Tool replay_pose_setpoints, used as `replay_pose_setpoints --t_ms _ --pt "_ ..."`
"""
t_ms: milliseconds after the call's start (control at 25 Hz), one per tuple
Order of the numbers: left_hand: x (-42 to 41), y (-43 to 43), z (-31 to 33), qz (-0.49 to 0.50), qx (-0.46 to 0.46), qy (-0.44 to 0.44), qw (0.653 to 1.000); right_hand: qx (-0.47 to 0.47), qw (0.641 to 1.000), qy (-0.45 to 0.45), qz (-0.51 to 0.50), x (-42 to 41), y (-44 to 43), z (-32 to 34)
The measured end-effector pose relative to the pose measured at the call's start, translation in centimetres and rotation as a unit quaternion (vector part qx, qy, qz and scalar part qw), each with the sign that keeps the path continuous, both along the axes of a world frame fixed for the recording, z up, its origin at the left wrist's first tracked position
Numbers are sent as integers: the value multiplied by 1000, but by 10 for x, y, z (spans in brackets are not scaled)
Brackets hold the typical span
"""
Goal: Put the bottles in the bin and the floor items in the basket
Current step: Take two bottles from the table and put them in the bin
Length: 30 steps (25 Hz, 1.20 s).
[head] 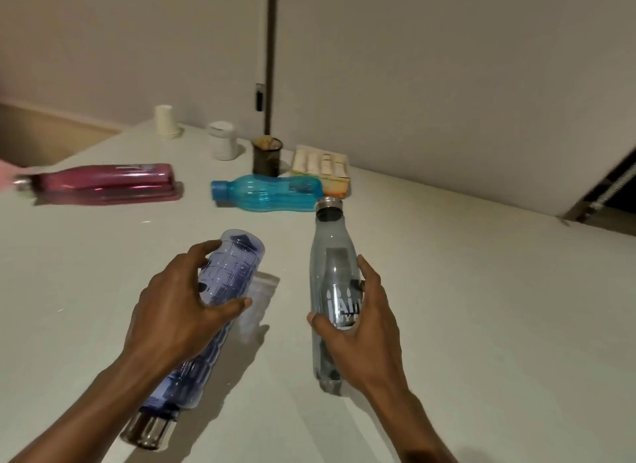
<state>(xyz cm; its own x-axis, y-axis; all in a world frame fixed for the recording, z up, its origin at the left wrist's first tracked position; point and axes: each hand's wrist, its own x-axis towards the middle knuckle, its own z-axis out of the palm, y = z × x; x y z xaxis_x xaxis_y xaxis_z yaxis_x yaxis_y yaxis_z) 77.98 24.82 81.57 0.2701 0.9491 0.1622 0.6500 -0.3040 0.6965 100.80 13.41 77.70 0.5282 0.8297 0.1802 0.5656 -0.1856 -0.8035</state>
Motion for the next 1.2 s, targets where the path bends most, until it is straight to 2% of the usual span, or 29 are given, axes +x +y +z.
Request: replay_pose_setpoints --t_ms 240,480,760,880,1200 --pt "-123 -28 8 132 43 8 990 -9 984 -4 176 -117 29 -3" --pt "-271 -77 -1 269 55 17 961 -18 944 -41 326 -261 26 8" --pt "-428 -147 -38 311 32 1 950 -25 930 -44 364 -418 -13 -5" --pt "-485 -168 -69 318 3 26 948 -22 926 -30 375 -471 -30 -26" --pt "-597 -193 -146 345 -93 43 933 -114 899 -63 418 -583 -43 -89"
